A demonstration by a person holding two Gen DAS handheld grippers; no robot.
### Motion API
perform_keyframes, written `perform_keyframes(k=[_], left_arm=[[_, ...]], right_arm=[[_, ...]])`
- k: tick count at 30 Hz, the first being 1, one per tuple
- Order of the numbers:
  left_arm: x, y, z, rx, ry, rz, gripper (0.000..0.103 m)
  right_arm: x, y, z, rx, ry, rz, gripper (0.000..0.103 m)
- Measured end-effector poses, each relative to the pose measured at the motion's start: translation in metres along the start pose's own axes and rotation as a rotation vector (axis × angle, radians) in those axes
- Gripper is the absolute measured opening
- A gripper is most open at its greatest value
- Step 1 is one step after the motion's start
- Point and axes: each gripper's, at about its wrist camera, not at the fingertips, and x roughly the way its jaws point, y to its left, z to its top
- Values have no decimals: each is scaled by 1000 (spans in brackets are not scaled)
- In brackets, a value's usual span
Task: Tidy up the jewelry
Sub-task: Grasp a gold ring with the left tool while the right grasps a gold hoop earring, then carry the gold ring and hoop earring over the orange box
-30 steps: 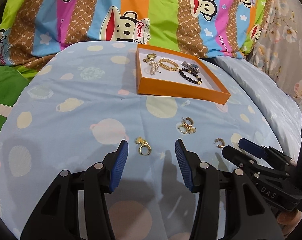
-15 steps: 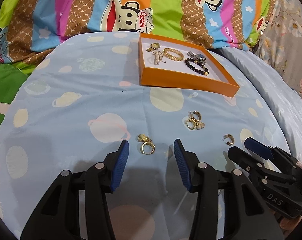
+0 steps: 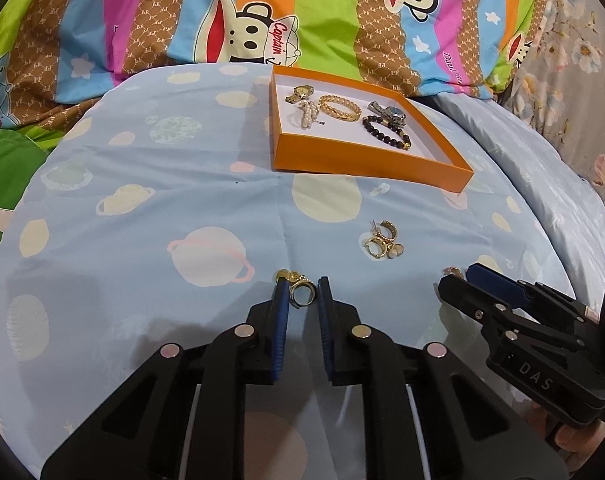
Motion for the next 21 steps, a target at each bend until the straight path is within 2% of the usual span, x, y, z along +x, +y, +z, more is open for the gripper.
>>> perform_keyframes(k=[4,9,21], left_arm=[[-2,0,0,1,-7,-9,14],[-2,0,0,-2,-6,-13,14],[-4,4,1,-18,-13,-17,14]], right_arm=[[2,1,1,-1,3,0,23],[1,-2,0,14,-1,10,16],[-5,-5,0,29,-27,21,16]])
